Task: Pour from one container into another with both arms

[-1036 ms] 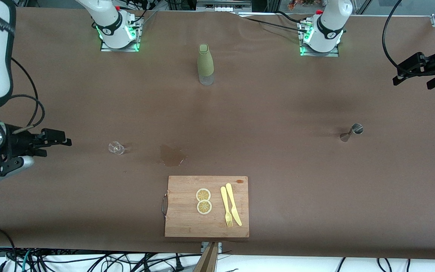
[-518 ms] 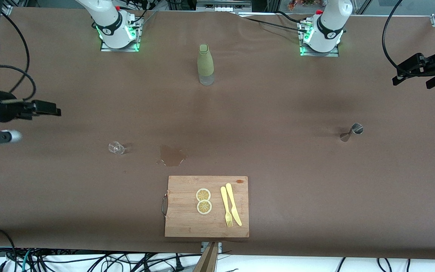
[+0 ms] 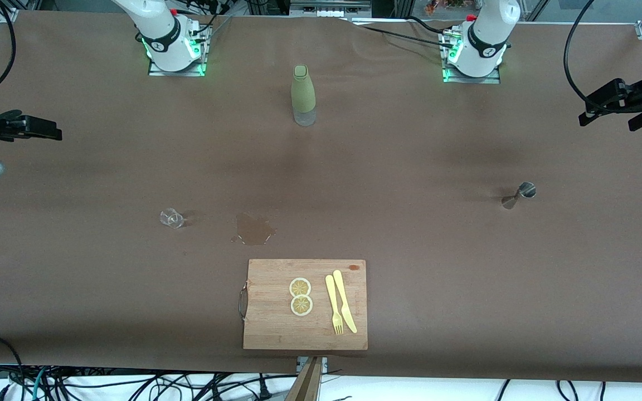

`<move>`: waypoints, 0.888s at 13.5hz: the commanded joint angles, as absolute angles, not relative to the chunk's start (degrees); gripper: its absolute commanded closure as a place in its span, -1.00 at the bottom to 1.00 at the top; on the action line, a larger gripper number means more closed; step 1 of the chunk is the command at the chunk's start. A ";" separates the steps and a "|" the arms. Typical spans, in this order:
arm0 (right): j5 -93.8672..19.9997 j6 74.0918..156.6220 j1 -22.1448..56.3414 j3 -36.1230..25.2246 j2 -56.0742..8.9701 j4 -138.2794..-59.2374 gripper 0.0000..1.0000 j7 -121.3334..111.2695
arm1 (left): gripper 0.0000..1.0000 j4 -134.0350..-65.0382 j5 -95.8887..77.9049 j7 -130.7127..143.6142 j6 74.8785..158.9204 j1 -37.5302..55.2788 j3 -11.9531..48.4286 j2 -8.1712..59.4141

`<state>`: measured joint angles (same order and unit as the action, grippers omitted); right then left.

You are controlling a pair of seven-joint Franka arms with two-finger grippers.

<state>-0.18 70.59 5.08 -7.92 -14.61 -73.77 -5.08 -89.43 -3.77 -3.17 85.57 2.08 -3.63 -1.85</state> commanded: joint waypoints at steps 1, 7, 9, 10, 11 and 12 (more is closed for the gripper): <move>1.05 72.33 3.96 -6.59 -11.51 -78.39 -1.00 -4.83 | -1.00 -90.62 -5.01 -2.64 85.78 1.93 -3.69 -3.16; 3.60 80.40 3.87 -6.59 -8.70 -78.75 -1.00 -5.01 | -1.00 -90.62 -5.01 -2.72 85.96 1.93 -3.69 -3.16; 2.73 80.68 3.87 -6.59 -8.09 -78.66 -1.00 -4.92 | -1.00 -90.62 -5.01 -2.64 85.96 1.93 -3.69 -3.16; 2.72 80.68 3.87 -6.59 -7.56 -78.84 -1.00 -4.83 | -1.00 -90.62 -5.01 -2.64 85.96 1.93 -3.69 -3.16; 2.72 81.03 3.87 -6.59 -7.56 -79.01 -1.00 -5.01 | -1.00 -90.62 -5.01 -2.64 85.96 1.93 -3.69 -3.16; 2.81 81.04 3.95 -6.50 -7.47 -79.10 -1.00 -5.44 | -1.00 -90.53 -5.01 -2.55 85.96 1.93 -3.69 -3.16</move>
<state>2.62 79.59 4.65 -7.55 -9.30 -76.50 -5.11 -89.44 -3.77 -3.14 85.57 2.08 -3.63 -1.85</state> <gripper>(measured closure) 0.000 0.000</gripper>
